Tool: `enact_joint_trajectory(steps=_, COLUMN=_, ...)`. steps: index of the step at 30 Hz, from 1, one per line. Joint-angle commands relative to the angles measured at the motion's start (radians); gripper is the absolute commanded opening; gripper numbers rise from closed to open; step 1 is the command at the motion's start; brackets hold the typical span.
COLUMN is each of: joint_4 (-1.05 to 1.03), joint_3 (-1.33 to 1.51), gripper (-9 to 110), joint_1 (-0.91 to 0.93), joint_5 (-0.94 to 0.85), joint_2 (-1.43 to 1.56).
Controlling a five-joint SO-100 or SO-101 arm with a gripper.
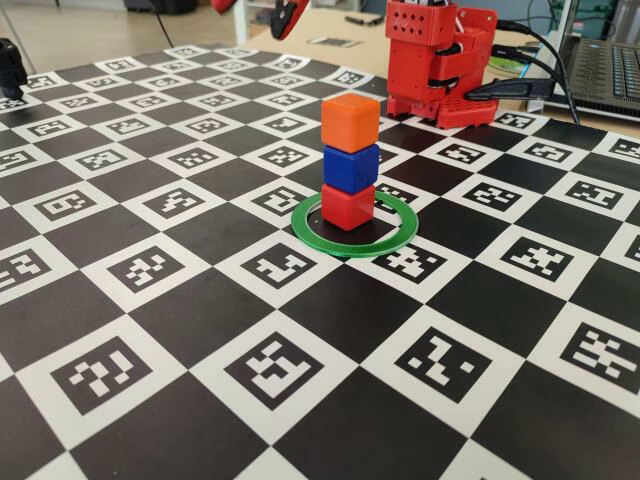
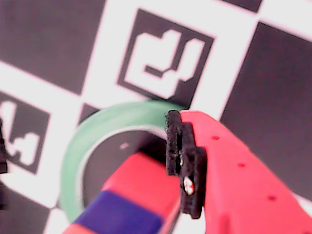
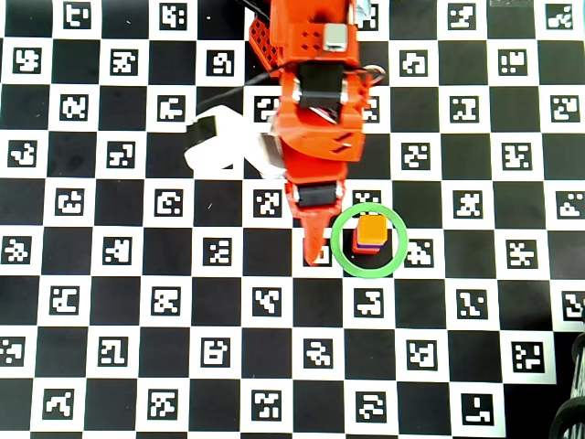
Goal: Grab the red cube then put it in the green circle then put the blue cube on top and finally the orange cube on top
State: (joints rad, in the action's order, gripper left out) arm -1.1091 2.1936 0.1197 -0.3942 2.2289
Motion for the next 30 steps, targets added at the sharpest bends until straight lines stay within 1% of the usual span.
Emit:
enact_joint_trajectory(steps=1, joint_4=0.091, joint_3=0.135, gripper=3, joint_1=0.018, joint_5=-0.179, joint_2=0.164)
enact_joint_trajectory(steps=3, joint_4=0.153, joint_3=0.249, gripper=-6, joint_1=0.017, joint_5=-0.275, joint_2=0.236)
enact_joint_trajectory(steps=9, joint_4=0.331, joint_3=0.561, gripper=-6, joint_1=0.015, joint_5=-0.413, joint_2=0.443)
enact_joint_trajectory(steps=12, joint_4=0.344, joint_3=0.719, gripper=-6, joint_1=-0.011, joint_5=-0.488, joint_2=0.600)
enact_joint_trajectory(steps=14, joint_4=0.344, joint_3=0.807, gripper=-6, joint_1=-0.015, joint_5=-0.502, joint_2=0.710)
enact_joint_trajectory(steps=16, joint_4=0.344, joint_3=0.879, gripper=-6, joint_1=-0.025, joint_5=-0.584, joint_2=0.793)
enact_joint_trajectory(steps=19, joint_4=0.310, joint_3=0.968, gripper=-6, joint_1=-0.031, joint_5=-0.664, joint_2=0.907)
enact_joint_trajectory(steps=22, joint_4=0.219, joint_3=0.974, gripper=-7, joint_1=-0.051, joint_5=-0.696, joint_2=0.939)
enact_joint_trajectory(steps=25, joint_4=0.117, joint_3=0.974, gripper=-7, joint_1=-0.097, joint_5=-0.816, joint_2=0.976)
enact_joint_trajectory(steps=30, joint_4=-0.067, joint_3=0.974, gripper=-7, joint_1=-0.138, joint_5=-0.934, joint_2=1.072)
